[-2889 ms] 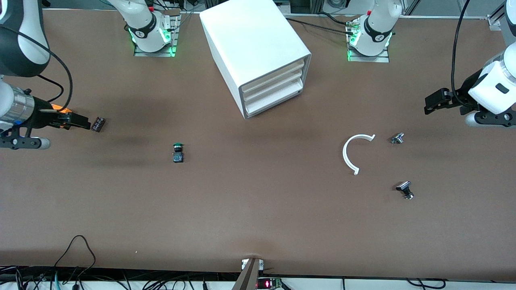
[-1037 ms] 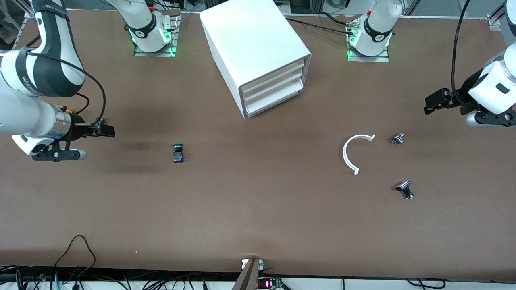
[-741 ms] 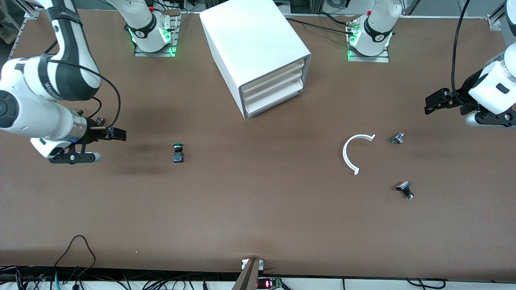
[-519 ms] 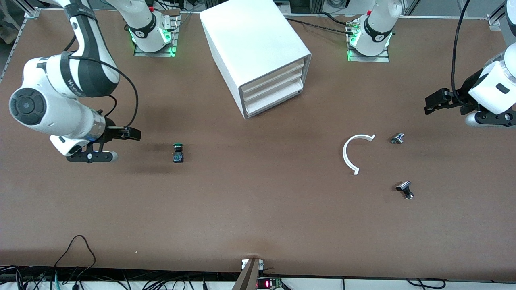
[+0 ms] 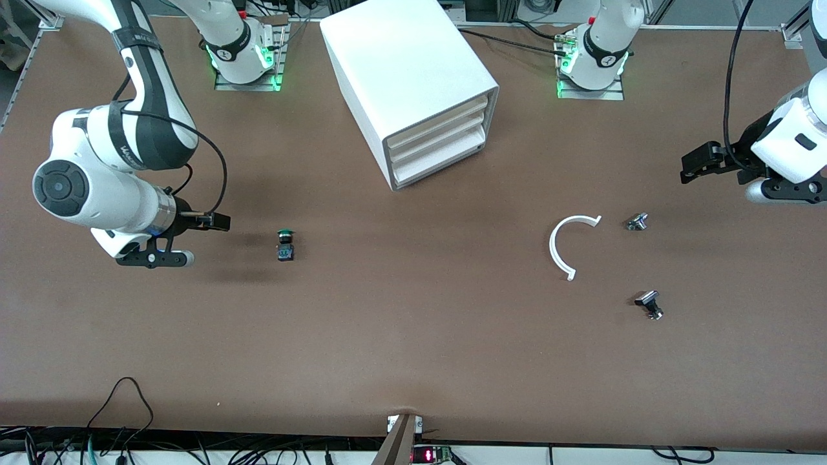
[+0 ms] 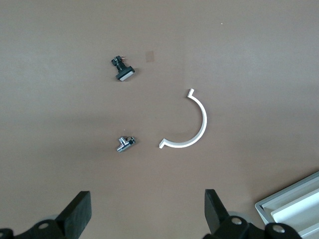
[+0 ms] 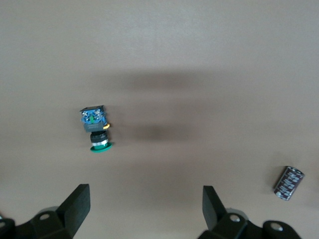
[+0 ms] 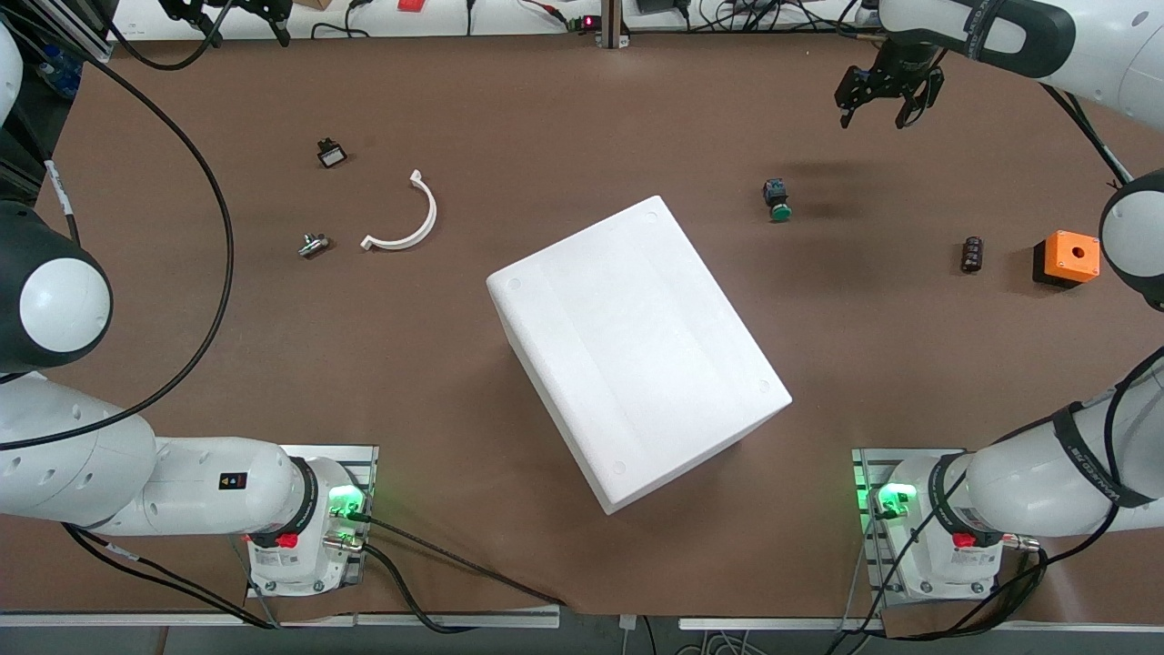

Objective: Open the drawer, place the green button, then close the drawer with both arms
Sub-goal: 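Lower the open right gripper over the green-capped button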

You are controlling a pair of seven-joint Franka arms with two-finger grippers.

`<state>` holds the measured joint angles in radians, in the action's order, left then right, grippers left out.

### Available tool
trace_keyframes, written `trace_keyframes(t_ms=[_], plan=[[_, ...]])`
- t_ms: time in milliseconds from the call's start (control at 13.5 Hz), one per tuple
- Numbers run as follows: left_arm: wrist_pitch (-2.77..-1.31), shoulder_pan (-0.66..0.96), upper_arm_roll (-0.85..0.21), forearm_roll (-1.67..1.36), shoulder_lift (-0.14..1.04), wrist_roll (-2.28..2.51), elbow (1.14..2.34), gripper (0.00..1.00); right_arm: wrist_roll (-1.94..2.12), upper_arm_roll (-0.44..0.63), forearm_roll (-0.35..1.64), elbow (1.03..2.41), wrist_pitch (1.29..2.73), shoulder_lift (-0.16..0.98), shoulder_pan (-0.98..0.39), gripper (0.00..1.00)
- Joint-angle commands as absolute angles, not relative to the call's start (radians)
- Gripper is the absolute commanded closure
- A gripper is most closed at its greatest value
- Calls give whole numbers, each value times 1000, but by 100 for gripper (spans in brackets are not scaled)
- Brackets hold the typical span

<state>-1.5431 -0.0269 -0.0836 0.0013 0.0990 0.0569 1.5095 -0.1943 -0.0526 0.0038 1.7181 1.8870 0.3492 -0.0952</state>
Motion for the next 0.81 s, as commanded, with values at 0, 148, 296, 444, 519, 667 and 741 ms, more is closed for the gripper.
trace_keyframes(t_ms=[0,148,296,444,519,667,741], plan=[[-1523,-32,-91,5,97,52,1494,0,-235,-58,14,1805,1971,328,-92,0],[-1525,-31,-91,-8,100,54,1490,0,-238,-60,14,1877,2049,308,-92,0],[-1525,-23,-95,-9,107,60,1485,0,-248,-69,15,1945,2118,285,-94,0],[-1525,-26,-91,-11,110,54,1479,0,-250,-93,15,1965,2147,282,-94,0],[-1523,-26,-91,-11,110,52,1479,0,-250,-110,14,1967,2151,285,-94,0],[-1523,-26,-91,-9,110,48,1479,0,-250,-130,12,1970,2154,290,-95,0],[-1523,-25,-91,-9,110,48,1480,0,-250,-143,12,1971,2154,293,-97,0]])
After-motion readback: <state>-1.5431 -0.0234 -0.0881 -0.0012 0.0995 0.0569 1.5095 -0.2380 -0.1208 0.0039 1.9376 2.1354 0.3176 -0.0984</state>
